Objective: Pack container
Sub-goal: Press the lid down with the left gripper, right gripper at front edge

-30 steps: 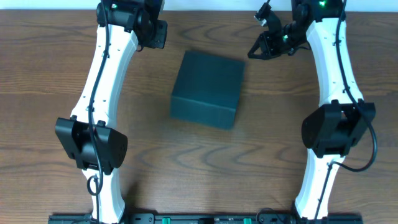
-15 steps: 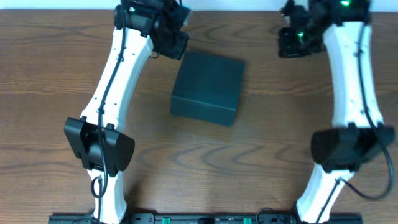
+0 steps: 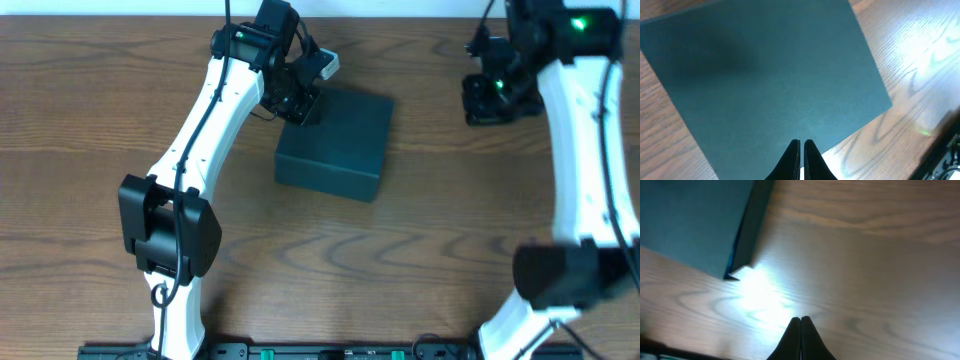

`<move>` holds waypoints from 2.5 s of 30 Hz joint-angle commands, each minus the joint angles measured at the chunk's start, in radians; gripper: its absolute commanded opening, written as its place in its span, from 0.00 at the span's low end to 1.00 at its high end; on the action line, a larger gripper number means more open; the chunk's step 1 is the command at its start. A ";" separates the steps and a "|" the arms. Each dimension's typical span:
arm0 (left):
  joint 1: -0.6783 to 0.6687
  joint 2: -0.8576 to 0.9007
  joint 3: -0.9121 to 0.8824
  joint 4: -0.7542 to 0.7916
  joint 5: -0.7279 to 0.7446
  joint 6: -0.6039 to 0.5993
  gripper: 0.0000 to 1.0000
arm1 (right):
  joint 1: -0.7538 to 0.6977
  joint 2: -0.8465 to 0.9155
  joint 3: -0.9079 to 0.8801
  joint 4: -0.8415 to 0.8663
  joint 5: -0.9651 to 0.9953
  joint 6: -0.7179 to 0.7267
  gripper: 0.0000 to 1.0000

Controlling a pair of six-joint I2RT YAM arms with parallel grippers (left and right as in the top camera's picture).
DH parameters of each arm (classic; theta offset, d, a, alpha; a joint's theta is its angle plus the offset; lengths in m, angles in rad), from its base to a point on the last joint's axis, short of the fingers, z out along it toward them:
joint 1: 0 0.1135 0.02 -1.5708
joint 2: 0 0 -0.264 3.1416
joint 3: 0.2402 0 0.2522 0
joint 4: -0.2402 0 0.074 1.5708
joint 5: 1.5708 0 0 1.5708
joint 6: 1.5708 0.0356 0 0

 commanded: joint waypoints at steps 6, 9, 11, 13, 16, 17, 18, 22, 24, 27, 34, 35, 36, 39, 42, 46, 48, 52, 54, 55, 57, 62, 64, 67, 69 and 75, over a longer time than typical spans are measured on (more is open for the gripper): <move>-0.037 0.013 -0.002 0.010 0.029 0.022 0.06 | 0.000 -0.483 -0.715 0.358 -0.050 0.075 0.02; -0.063 0.013 -0.012 0.010 0.015 0.041 0.06 | 0.013 -0.598 -0.980 0.532 -0.127 0.195 0.02; -0.076 0.013 -0.027 0.011 0.014 0.051 0.06 | 0.019 -0.639 -1.110 0.621 -0.178 0.267 0.02; -0.085 0.013 -0.045 0.011 0.014 0.067 0.06 | 0.025 -0.654 -1.200 0.691 -0.218 0.319 0.01; -0.094 0.013 -0.087 0.020 0.014 0.074 0.06 | 0.047 -0.655 -1.309 0.792 -0.283 0.378 0.02; -0.097 0.013 -0.105 0.028 0.014 0.074 0.06 | 0.057 -0.655 -1.337 0.824 -0.304 0.388 0.02; -0.099 0.013 -0.119 0.034 0.015 0.078 0.06 | 0.072 -0.655 -1.361 0.853 -0.320 0.395 0.02; -0.117 0.013 -0.163 0.042 0.015 0.093 0.06 | 0.152 -0.655 -1.421 0.959 -0.317 0.445 0.02; -0.130 0.013 -0.174 0.055 0.012 0.093 0.06 | 0.199 -0.653 -1.446 1.027 -0.304 0.488 0.02; -0.143 0.013 -0.197 0.076 -0.016 0.092 0.06 | 0.271 -0.645 -1.478 1.137 -0.243 0.572 0.02; -0.144 0.013 -0.248 0.093 -0.015 0.092 0.06 | 0.395 -0.600 -1.503 1.301 -0.114 0.677 0.02; -0.144 0.013 -0.257 0.099 -0.016 0.092 0.06 | 0.405 -0.591 -1.503 1.314 -0.097 0.688 0.01; -0.144 0.013 -0.266 0.106 -0.016 0.092 0.06 | 0.414 -0.579 -1.503 1.334 -0.090 0.690 0.02; -0.144 0.013 -0.299 0.126 -0.024 0.092 0.06 | 0.434 -0.533 -1.503 1.393 -0.085 0.695 0.02; -0.144 0.013 -0.312 0.134 -0.025 0.092 0.06 | 0.448 -0.473 -1.503 1.440 -0.075 0.718 0.01; -0.143 0.013 -0.312 0.133 -0.045 0.091 0.06 | 0.447 -0.389 -1.503 1.511 -0.067 0.769 0.02; -0.143 0.013 -0.312 0.132 -0.045 0.091 0.06 | 0.447 -0.359 -1.503 1.543 -0.066 0.779 0.02; -0.143 0.013 -0.312 0.131 -0.045 0.088 0.06 | 0.447 -0.322 -1.503 1.598 -0.038 0.795 0.02; -0.143 0.013 -0.312 0.131 -0.045 0.088 0.06 | 0.447 -0.322 -1.503 1.617 0.003 0.822 0.01; -0.143 0.013 -0.312 0.130 -0.045 0.088 0.06 | 0.447 -0.322 -1.503 1.635 0.024 0.835 0.02; -0.143 0.013 -0.312 0.131 -0.045 0.088 0.06 | 0.447 -0.322 -1.503 1.688 0.071 0.870 0.02; -0.143 0.013 -0.312 0.131 -0.045 0.089 0.06 | 0.447 -0.322 -1.503 1.727 0.127 0.899 0.02; -0.143 0.013 -0.311 0.131 -0.045 0.087 0.06 | 0.447 -0.322 -1.503 1.724 0.109 0.897 0.02; -0.137 0.009 -0.266 0.106 -0.039 0.053 0.06 | 0.431 -0.351 -1.502 1.716 -0.044 0.855 0.02; -0.127 -0.006 -0.203 0.078 -0.035 0.030 0.06 | 0.398 -0.405 -1.498 1.680 -0.103 0.848 0.02; -0.045 -0.099 -0.012 0.037 -0.098 -0.038 0.06 | 0.243 -0.620 -1.466 1.553 -0.108 0.623 0.02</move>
